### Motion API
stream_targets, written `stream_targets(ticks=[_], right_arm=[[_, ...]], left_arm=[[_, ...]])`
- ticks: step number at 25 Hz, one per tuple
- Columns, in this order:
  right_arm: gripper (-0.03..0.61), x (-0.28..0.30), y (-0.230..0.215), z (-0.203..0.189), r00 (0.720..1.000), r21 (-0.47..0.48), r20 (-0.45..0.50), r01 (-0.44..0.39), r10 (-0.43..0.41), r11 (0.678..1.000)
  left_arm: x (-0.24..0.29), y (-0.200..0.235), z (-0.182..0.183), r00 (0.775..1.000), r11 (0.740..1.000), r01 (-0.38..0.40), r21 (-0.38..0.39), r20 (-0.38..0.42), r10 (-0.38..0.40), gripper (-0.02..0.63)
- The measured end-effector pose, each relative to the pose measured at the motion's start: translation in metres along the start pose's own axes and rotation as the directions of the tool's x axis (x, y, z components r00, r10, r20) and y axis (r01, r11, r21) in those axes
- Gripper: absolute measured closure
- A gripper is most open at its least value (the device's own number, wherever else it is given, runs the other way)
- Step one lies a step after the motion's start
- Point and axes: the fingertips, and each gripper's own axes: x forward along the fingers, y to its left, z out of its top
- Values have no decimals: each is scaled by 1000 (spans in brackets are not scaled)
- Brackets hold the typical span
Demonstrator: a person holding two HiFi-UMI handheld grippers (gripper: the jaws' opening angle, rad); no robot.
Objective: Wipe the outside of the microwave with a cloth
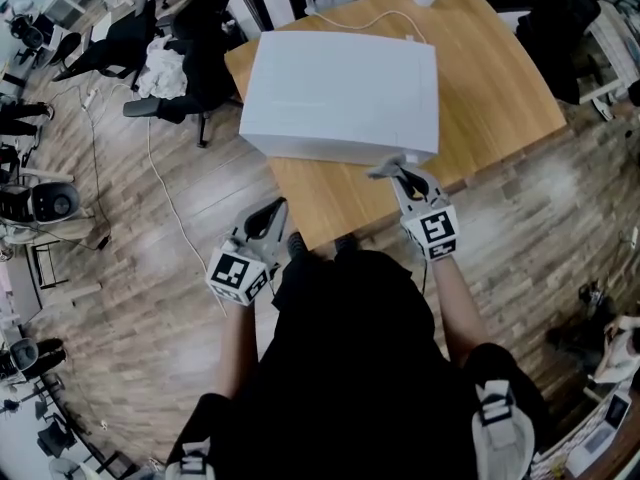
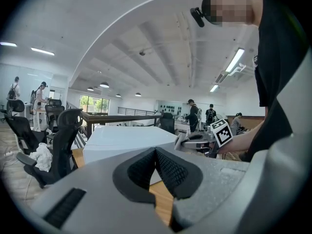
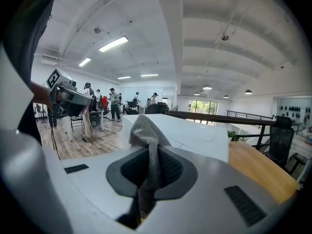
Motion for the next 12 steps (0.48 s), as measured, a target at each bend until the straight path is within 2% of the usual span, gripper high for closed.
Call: stream_targets(ticks=[12], right_arm=[[561,17,-29,-25,996,5,-52,76,-76,997]], left_arm=[[-6,6,-4,999,999,-33,-11,-2,33,612]])
